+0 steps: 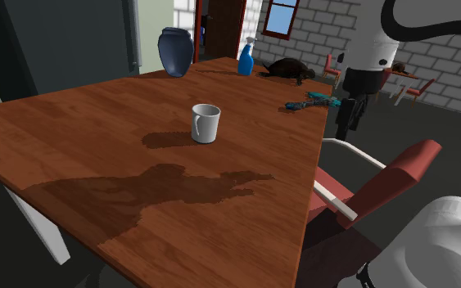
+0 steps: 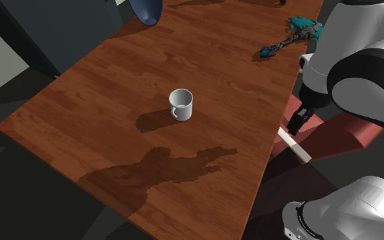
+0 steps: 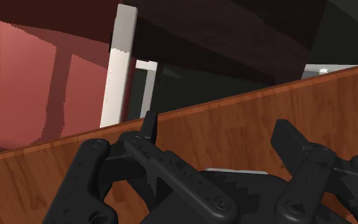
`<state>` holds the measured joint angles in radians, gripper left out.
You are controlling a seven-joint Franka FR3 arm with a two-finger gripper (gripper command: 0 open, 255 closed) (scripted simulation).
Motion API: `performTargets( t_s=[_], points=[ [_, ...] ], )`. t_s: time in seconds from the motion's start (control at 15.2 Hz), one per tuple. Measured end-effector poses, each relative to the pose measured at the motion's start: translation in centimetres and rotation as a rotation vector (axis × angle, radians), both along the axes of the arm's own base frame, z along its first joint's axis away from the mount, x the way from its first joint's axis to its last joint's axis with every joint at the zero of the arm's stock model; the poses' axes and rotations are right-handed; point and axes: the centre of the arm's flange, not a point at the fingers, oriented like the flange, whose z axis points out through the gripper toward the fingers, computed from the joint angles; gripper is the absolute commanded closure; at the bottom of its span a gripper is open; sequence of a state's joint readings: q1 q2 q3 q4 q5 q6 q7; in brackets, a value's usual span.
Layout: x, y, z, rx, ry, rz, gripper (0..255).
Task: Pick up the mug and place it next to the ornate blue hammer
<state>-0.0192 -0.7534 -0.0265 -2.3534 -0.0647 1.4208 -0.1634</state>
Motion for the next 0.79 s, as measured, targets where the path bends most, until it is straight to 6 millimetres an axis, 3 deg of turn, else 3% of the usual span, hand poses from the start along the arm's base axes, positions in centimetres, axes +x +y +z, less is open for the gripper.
performTargets(
  t_s=[0.2,0.79],
  points=[
    [1.3,0.7,-0.2,0.005,-0.007,0.004,0],
    [10.8,5.1,-2.2,0.040,-0.059,0.030,0]
  ],
)
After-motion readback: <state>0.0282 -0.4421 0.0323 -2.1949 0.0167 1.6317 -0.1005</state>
